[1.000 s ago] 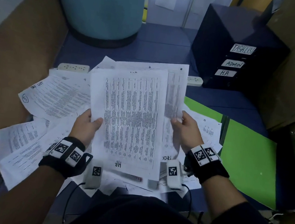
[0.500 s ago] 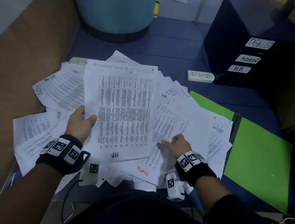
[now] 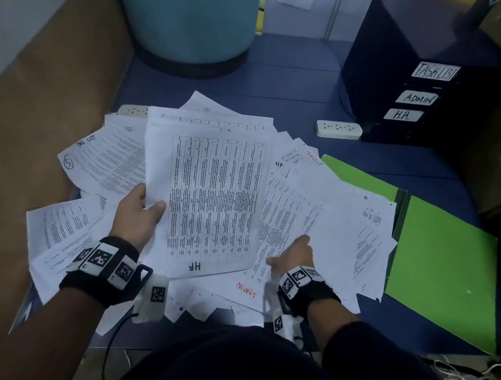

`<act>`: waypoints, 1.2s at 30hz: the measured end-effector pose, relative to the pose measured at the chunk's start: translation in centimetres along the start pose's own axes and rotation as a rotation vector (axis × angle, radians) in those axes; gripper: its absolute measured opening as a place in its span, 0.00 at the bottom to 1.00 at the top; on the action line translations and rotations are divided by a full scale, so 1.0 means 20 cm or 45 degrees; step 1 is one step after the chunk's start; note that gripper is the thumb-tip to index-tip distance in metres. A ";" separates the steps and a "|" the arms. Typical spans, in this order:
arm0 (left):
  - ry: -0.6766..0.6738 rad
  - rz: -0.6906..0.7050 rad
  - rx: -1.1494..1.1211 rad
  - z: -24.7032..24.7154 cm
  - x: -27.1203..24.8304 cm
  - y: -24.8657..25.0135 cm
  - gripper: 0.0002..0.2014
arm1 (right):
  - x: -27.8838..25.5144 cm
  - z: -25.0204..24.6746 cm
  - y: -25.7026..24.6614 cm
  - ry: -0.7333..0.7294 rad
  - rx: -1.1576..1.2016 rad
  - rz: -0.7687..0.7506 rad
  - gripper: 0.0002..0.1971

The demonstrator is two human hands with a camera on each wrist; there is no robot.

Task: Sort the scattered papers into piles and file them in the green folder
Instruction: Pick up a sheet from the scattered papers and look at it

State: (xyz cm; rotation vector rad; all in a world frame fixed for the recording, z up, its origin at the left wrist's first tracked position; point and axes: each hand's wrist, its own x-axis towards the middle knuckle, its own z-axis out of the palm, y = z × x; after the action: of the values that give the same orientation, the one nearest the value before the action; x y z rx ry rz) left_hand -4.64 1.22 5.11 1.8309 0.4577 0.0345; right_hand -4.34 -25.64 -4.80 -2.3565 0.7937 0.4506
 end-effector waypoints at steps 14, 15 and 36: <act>-0.025 -0.064 -0.067 0.11 -0.02 0.07 0.16 | 0.15 -0.41 0.07 0.023 0.271 -0.238 0.05; -0.046 -0.064 -0.072 0.13 -0.03 0.08 0.16 | 0.15 -0.46 0.06 0.057 0.296 -0.277 0.05; 0.040 0.215 -0.074 0.46 -0.04 0.29 0.06 | -0.03 -0.79 -0.26 -0.040 0.882 -0.810 0.10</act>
State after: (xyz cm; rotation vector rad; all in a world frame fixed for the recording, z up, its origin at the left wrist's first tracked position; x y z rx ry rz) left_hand -1.31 -8.78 7.73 1.8094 0.3200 0.1905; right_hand 0.37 -32.27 9.78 -1.7923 0.1069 -0.0641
